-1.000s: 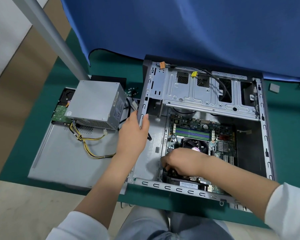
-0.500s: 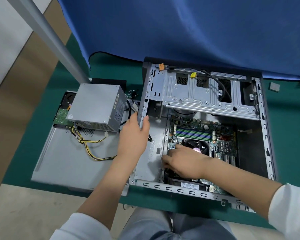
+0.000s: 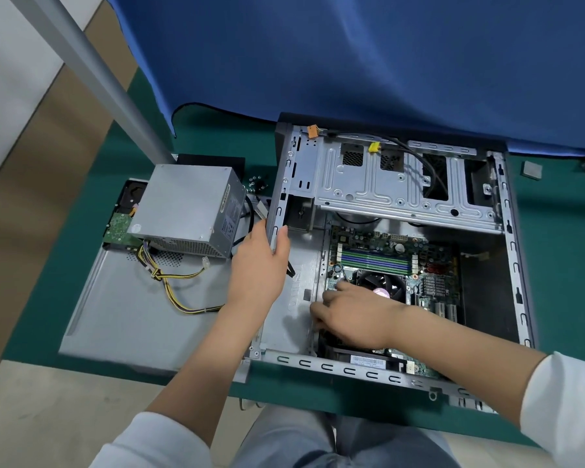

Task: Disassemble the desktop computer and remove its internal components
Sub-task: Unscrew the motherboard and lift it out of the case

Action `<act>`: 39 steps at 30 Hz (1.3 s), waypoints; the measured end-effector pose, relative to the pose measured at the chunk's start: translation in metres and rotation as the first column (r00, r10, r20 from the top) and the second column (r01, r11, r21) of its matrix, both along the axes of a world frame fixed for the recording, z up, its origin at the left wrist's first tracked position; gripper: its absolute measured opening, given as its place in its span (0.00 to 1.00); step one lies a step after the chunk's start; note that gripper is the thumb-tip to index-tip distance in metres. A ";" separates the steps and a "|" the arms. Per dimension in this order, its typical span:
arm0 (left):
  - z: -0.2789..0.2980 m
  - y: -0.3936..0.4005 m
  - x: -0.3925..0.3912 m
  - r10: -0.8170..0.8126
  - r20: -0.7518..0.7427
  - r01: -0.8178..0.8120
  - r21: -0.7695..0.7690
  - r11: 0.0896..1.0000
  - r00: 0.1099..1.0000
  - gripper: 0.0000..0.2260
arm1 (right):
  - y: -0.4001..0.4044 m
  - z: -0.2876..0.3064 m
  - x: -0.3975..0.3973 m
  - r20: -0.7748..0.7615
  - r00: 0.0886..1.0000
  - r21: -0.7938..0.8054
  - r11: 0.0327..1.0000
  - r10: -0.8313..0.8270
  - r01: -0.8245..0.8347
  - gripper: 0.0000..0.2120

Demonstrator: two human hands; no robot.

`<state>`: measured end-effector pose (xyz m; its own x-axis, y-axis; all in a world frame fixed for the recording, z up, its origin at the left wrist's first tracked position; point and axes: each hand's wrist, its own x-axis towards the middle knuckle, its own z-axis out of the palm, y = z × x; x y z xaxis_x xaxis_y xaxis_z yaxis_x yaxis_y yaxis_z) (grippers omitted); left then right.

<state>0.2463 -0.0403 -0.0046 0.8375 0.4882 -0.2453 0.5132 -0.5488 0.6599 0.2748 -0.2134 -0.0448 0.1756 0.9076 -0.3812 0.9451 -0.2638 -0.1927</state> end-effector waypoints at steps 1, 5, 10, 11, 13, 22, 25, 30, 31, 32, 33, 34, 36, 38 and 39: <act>0.000 0.000 0.000 -0.005 -0.003 0.005 0.005 1.000 1.000 0.16 | 0.002 0.002 -0.001 -0.020 1.000 0.010 1.000 0.017 -0.017 0.11; 0.001 0.000 -0.001 -0.010 -0.001 0.010 0.011 1.000 1.000 0.16 | 0.005 0.012 0.007 -0.129 0.991 0.000 0.999 0.042 -0.043 0.21; 0.000 0.001 0.000 0.001 -0.003 -0.001 -0.008 1.000 1.000 0.16 | 0.007 0.007 0.006 -0.048 0.999 -0.075 0.997 -0.019 0.016 0.14; -0.001 0.001 0.000 0.002 -0.001 -0.002 -0.007 1.000 1.000 0.16 | 0.007 0.004 0.005 -0.014 1.000 -0.063 0.998 -0.014 0.013 0.16; -0.001 0.001 0.000 0.005 0.005 -0.005 -0.008 1.000 1.000 0.16 | 0.005 -0.001 0.003 -0.008 0.999 -0.005 0.999 -0.048 0.047 0.14; -0.003 0.001 0.000 0.013 0.020 -0.013 -0.020 1.000 1.000 0.16 | -0.001 -0.002 0.005 -0.150 0.977 0.022 0.988 -0.148 0.153 0.08; -0.004 0.002 -0.001 0.010 0.026 -0.009 -0.035 0.999 1.000 0.16 | -0.002 -0.003 0.005 -0.055 0.986 -0.004 0.987 -0.159 0.159 0.16; -0.006 0.003 -0.001 0.009 0.030 -0.008 -0.043 0.999 0.999 0.16 | -0.003 -0.001 0.005 -0.123 0.980 -0.001 0.988 -0.154 0.155 0.10; -0.006 0.003 -0.001 0.010 0.029 -0.009 -0.041 0.999 1.000 0.16 | -0.004 0.000 0.005 -0.152 0.976 0.003 0.987 -0.156 0.158 0.09; -0.007 0.003 -0.001 0.011 0.026 -0.010 -0.040 0.999 1.000 0.16 | -0.004 0.001 0.005 -0.162 0.974 0.002 0.987 -0.155 0.158 0.07; -0.008 0.003 -0.001 0.013 0.024 -0.012 -0.040 0.999 1.000 0.16 | -0.004 0.001 0.006 -0.147 0.978 -0.001 0.989 -0.150 0.151 0.07; -0.008 0.003 -0.001 0.014 0.025 -0.013 -0.042 0.999 1.000 0.16 | -0.003 0.001 0.006 -0.104 0.984 -0.012 0.990 -0.143 0.142 0.10; -0.009 0.003 -0.001 0.017 0.030 -0.015 -0.044 0.999 0.999 0.16 | -0.002 0.001 0.006 -0.022 0.992 -0.033 0.992 -0.123 0.122 0.14; -0.009 0.003 -0.001 0.018 0.031 -0.016 -0.042 0.999 0.999 0.16 | 0.000 -0.001 0.004 -0.015 0.993 -0.022 0.993 -0.116 0.116 0.13; -0.009 0.003 -0.001 0.018 0.030 -0.017 -0.042 0.999 0.999 0.16 | 0.001 -0.001 0.003 -0.032 0.993 -0.007 0.994 -0.112 0.112 0.12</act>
<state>0.2451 -0.0368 -0.0136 0.8364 0.4928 -0.2398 0.5016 -0.5118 0.6975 0.2779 -0.2125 -0.0454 0.2637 0.8810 -0.3928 0.9027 -0.3689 -0.2213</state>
